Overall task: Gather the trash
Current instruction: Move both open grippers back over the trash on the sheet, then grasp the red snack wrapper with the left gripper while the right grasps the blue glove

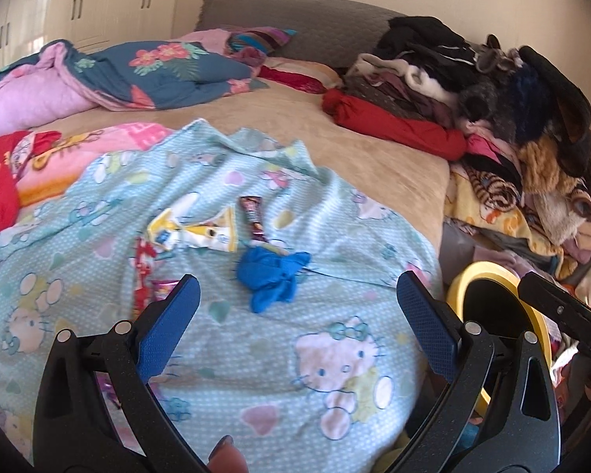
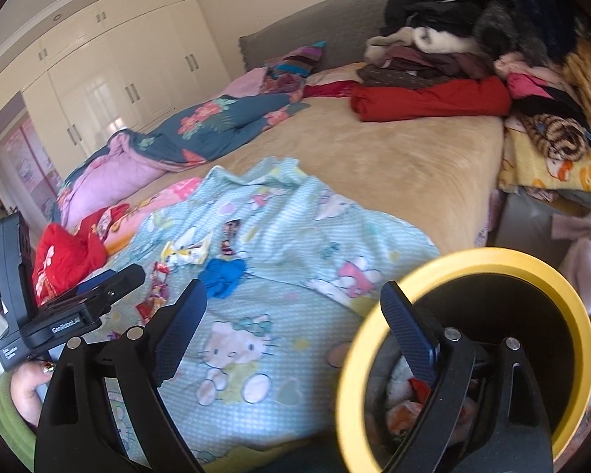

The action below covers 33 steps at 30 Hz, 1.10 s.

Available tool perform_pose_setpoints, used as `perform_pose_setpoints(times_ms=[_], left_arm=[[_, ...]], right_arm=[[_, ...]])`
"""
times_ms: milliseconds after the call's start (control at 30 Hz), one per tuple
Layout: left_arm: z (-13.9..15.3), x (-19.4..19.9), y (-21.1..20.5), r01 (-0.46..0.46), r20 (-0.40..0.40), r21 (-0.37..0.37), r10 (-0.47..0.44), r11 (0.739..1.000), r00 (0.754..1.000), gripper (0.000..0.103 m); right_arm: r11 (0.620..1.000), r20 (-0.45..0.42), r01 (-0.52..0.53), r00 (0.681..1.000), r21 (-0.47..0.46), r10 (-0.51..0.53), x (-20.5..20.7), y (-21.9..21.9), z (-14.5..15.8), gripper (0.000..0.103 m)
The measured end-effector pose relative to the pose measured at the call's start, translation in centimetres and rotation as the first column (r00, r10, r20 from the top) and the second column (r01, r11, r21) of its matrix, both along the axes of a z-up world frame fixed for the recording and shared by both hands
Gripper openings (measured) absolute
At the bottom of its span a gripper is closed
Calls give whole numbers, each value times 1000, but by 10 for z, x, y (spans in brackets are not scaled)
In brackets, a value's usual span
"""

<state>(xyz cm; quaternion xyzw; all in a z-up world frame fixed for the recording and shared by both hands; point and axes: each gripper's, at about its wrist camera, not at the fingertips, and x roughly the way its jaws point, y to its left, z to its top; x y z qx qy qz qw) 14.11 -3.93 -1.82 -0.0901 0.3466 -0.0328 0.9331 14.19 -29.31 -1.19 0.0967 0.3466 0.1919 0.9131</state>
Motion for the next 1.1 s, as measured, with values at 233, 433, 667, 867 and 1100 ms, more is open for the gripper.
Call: perform_pose_setpoints(times_ms=[233, 433, 667, 867, 1100], left_arm=[[-9, -1, 39, -80, -20, -20, 80, 997, 997, 92], [-23, -3, 77, -151, -64, -55, 148, 987, 987, 89], [-45, -2, 105, -192, -138, -67, 181, 979, 974, 67], [-65, 1, 114, -193, -194, -77, 175, 978, 965, 51], [-79, 13, 114, -182, -232, -58, 164, 982, 959, 27]], right_arm=[[996, -1, -84, 996, -30, 84, 13, 42, -3, 89], [989, -23, -142, 990, -47, 141, 29, 77, -12, 89], [978, -55, -196, 980, -67, 193, 49, 112, -29, 89], [971, -100, -225, 971, -77, 217, 70, 133, -49, 89], [968, -169, -240, 959, -67, 226, 94, 150, -76, 89]])
